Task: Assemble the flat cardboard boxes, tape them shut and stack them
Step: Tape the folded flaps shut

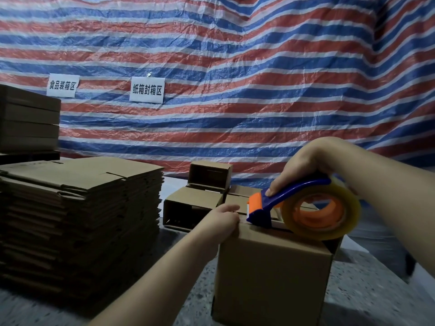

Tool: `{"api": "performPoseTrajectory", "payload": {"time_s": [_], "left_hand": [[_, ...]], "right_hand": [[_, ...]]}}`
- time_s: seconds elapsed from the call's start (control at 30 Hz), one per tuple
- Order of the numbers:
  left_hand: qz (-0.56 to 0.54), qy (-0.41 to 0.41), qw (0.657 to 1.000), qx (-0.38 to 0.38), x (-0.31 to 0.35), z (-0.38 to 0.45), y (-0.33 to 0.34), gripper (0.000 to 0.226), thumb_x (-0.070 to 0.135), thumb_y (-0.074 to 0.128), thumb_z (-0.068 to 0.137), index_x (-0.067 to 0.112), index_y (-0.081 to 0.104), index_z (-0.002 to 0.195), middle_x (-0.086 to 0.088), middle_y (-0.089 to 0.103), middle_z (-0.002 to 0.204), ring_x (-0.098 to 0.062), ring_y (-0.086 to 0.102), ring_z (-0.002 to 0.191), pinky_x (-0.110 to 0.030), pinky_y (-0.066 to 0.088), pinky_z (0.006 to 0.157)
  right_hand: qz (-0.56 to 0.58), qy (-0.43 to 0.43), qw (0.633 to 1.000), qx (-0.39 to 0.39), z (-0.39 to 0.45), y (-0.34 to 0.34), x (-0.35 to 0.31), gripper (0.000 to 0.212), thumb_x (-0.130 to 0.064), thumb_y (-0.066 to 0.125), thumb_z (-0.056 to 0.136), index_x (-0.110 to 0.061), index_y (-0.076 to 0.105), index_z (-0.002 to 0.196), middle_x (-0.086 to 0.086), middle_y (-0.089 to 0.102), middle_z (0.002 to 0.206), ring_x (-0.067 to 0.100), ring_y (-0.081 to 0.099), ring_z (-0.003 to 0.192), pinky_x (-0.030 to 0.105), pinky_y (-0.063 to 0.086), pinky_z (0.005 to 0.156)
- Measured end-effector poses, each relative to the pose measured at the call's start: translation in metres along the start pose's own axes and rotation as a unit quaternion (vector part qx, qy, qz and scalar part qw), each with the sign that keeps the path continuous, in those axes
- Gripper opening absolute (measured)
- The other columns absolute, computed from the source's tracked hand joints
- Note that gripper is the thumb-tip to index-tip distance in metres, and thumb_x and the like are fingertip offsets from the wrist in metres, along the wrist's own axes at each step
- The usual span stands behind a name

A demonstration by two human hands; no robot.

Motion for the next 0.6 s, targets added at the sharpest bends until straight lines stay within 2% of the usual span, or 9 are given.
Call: {"api": "performPoseTrajectory", "payload": {"time_s": [0.07, 0.17, 0.23, 0.3, 0.37, 0.47, 0.53, 0.6], "left_hand": [[-0.009, -0.002, 1.000, 0.012, 0.000, -0.001, -0.002, 0.038, 0.012, 0.045, 0.100, 0.021, 0.056, 0.136, -0.010, 0.060, 0.127, -0.012, 0.059, 0.093, -0.017, 0.047, 0.059], [-0.005, -0.005, 1.000, 0.023, 0.000, -0.001, -0.003, 0.035, 0.014, 0.048, 0.101, 0.018, 0.058, 0.134, -0.006, 0.062, 0.117, -0.012, 0.058, 0.094, -0.020, 0.046, 0.064], [-0.002, -0.011, 1.000, 0.027, -0.001, 0.000, -0.004, 0.033, 0.015, 0.049, 0.101, 0.018, 0.060, 0.131, -0.004, 0.063, 0.111, -0.012, 0.058, 0.094, -0.022, 0.046, 0.067], [0.002, -0.015, 0.999, 0.030, -0.003, 0.000, -0.005, 0.032, 0.016, 0.049, 0.101, 0.019, 0.060, 0.131, -0.002, 0.062, 0.108, -0.013, 0.059, 0.097, -0.022, 0.047, 0.071], [0.004, -0.013, 0.999, 0.031, -0.002, 0.001, -0.005, 0.032, 0.017, 0.050, 0.101, 0.020, 0.061, 0.130, 0.000, 0.061, 0.106, -0.013, 0.058, 0.098, -0.022, 0.048, 0.073], [-0.004, -0.007, 0.999, 0.037, -0.003, 0.002, -0.006, 0.031, 0.016, 0.050, 0.101, 0.020, 0.062, 0.129, 0.002, 0.061, 0.102, -0.011, 0.058, 0.095, -0.020, 0.047, 0.069], [-0.001, 0.000, 0.999, 0.043, -0.002, 0.002, -0.007, 0.030, 0.017, 0.050, 0.101, 0.020, 0.063, 0.128, 0.004, 0.061, 0.100, -0.010, 0.058, 0.092, -0.020, 0.047, 0.066], [0.009, 0.007, 0.999, 0.044, -0.001, 0.000, -0.007, 0.029, 0.019, 0.050, 0.101, 0.021, 0.063, 0.127, 0.005, 0.061, 0.097, -0.009, 0.059, 0.088, -0.015, 0.046, 0.056]], "right_hand": [[-0.006, 0.007, 1.000, -0.002, -0.001, -0.001, 0.001, 0.061, -0.065, 0.071, 0.076, -0.011, 0.070, 0.105, 0.008, 0.075, 0.087, 0.017, 0.072, 0.069, 0.026, 0.059, 0.063], [-0.010, 0.020, 1.000, -0.014, -0.003, 0.000, 0.005, 0.070, -0.068, 0.074, 0.065, -0.009, 0.072, 0.103, 0.008, 0.075, 0.082, 0.019, 0.073, 0.066, 0.026, 0.059, 0.060], [-0.010, 0.028, 0.999, -0.018, -0.003, -0.001, 0.010, 0.071, -0.068, 0.075, 0.065, -0.008, 0.072, 0.103, 0.009, 0.076, 0.081, 0.020, 0.073, 0.066, 0.027, 0.059, 0.058], [-0.019, 0.042, 0.999, -0.018, -0.003, -0.005, 0.023, 0.074, -0.069, 0.075, 0.068, -0.007, 0.072, 0.108, 0.010, 0.076, 0.087, 0.022, 0.074, 0.072, 0.028, 0.059, 0.063], [-0.014, 0.055, 0.998, -0.025, -0.007, -0.008, 0.042, 0.081, -0.071, 0.078, 0.061, -0.006, 0.072, 0.109, 0.010, 0.076, 0.089, 0.023, 0.073, 0.073, 0.030, 0.059, 0.065], [0.004, 0.082, 0.996, -0.043, -0.012, -0.003, 0.073, 0.085, -0.070, 0.080, 0.052, -0.006, 0.073, 0.107, 0.010, 0.075, 0.087, 0.022, 0.073, 0.071, 0.029, 0.058, 0.063], [-0.014, 0.095, 0.994, -0.051, -0.009, 0.004, 0.084, 0.095, -0.072, 0.079, 0.049, -0.004, 0.071, 0.115, 0.011, 0.074, 0.091, 0.023, 0.072, 0.076, 0.031, 0.059, 0.070], [-0.025, 0.096, 0.994, -0.053, -0.005, 0.010, 0.087, 0.100, -0.074, 0.078, 0.047, -0.005, 0.068, 0.120, 0.011, 0.074, 0.094, 0.024, 0.072, 0.080, 0.032, 0.059, 0.074]]}}
Point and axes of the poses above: each hand's wrist, its own z-axis towards the middle knuckle, its own y-axis out of the palm, x = y × z, the point moved 10 cm from there along z, towards the middle knuckle
